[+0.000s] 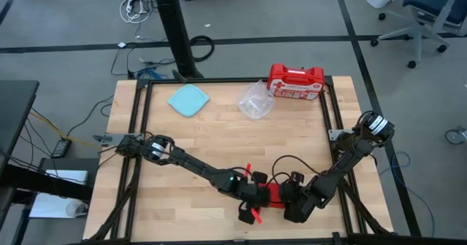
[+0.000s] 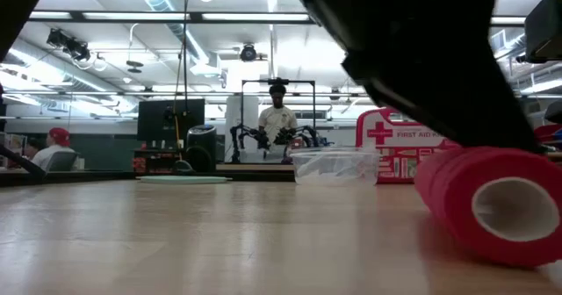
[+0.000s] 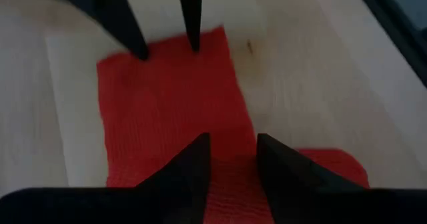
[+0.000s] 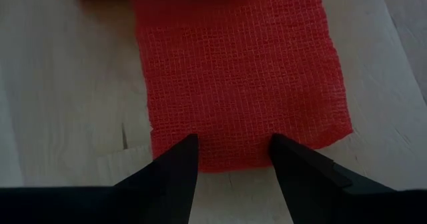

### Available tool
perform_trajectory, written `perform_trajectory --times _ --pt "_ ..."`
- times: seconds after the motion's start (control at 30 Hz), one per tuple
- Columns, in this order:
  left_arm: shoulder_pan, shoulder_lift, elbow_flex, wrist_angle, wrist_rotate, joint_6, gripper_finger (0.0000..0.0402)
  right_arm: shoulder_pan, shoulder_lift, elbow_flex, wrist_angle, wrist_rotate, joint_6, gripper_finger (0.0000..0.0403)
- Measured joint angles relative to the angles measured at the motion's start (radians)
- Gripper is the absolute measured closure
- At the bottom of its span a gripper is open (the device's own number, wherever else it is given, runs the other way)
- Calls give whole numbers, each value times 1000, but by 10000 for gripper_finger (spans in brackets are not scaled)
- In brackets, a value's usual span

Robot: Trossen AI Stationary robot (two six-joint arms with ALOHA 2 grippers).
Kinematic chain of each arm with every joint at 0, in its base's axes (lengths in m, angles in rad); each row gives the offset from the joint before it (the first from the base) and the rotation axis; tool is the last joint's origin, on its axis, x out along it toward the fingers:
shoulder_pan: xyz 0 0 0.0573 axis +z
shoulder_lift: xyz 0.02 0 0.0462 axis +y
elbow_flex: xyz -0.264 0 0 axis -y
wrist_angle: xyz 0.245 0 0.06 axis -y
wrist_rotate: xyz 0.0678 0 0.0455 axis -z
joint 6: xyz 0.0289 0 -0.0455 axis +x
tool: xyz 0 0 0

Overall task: Roll bandage
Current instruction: Roll the red bandage

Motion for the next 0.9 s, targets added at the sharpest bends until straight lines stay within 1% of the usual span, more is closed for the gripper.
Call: perform_trajectory --times 0.1,0.23,0.33,0.43,0.5,0.63,0.73,0.83,0.9 --pt "1 0 0 56 -10 17 275 0 0 0 0 11 5 211" --pt "1 -20 9 82 2 16 275 0 -1 0 -2 26 6 211" --pt "1 -26 48 -4 8 18 275 0 -1 0 -2 27 8 211" --pt "1 -26 96 -161 9 19 275 0 -2 0 -2 27 9 211" --pt "1 -27 122 -238 9 18 275 0 -2 0 -1 27 9 211" --pt "0 -28 142 -374 -3 18 275 0 -2 0 0 19 10 211" --pt "0 -28 140 -389 -7 18 275 0 -2 0 0 15 10 211" --pt "0 -28 112 -362 -8 18 275 0 -2 0 0 14 9 211" --pt "0 -27 83 -313 -3 18 275 0 -3 0 0 11 9 211"
